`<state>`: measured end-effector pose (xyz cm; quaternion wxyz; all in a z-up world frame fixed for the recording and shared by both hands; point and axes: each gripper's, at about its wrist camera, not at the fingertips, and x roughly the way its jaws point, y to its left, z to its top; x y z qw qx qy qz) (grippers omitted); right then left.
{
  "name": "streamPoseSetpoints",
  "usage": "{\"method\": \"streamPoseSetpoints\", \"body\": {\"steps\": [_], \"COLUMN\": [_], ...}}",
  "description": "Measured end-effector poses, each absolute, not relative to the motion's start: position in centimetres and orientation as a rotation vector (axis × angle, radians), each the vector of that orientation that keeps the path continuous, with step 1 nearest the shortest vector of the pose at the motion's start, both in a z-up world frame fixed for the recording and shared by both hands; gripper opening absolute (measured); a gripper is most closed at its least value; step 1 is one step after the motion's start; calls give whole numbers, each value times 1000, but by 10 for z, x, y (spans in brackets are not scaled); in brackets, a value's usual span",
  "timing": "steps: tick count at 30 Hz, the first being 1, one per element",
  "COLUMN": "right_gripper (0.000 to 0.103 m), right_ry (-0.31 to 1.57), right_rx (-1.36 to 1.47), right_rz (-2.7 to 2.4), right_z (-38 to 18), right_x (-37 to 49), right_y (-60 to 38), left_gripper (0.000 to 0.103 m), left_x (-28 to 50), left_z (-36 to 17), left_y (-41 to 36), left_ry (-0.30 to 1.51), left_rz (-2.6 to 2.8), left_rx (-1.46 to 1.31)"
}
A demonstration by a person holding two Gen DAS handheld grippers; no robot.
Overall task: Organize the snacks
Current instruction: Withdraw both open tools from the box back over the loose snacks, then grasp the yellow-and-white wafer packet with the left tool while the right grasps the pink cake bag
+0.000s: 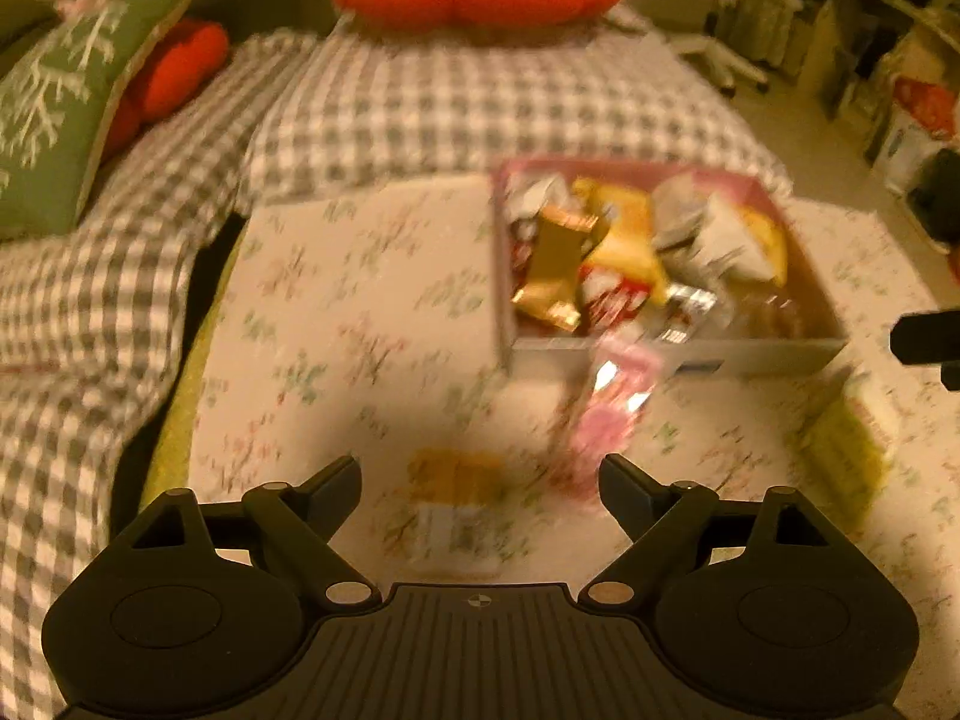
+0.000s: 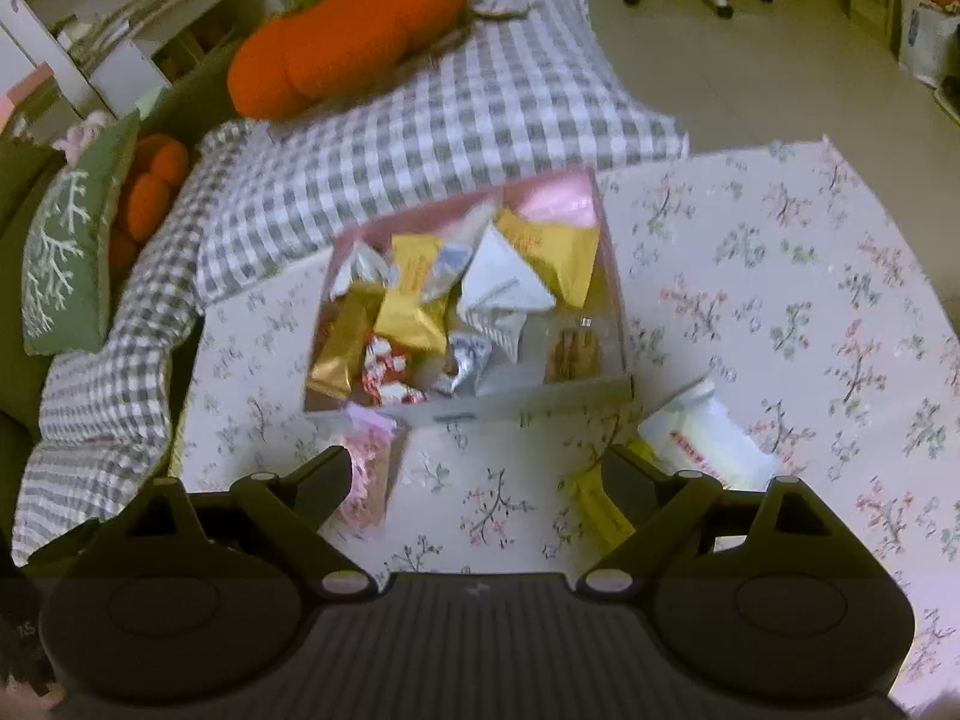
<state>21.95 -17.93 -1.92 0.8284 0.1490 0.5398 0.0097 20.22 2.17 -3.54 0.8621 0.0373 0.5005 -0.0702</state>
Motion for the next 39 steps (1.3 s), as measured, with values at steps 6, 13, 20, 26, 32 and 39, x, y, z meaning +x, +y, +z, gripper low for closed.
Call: {"method": "streamPoseSetpoints", "body": {"steps": [6,13,20,26,32,39], "right_gripper": [88,88,88,88,88,88], "right_ry": [1208,1232,1254,1260,1245,1213], "right_rx": [248,192,227,298,369,380], "right_rz": [50,91,87,72,79,88], "right_z": [-50,-66,-79,-89,-101,-112], "right_x": [222,221,224,233,247,257], "right_y": [-151,-128,-123,-118,-109,-95], "left_gripper": [88,88,88,88,87,83], "left_x": [212,213,214,217,220,219], "left_z": [-63,-81,-99,-106,-116,-117], "left_y": [43,47,41,43,48,46], "left_ry": [1166,1174,1177,1169,1179,1156], "left_rz": [-101,-71,-53,-55,-47,-69], "left_rx": [-14,63,99,55,33,53]}}
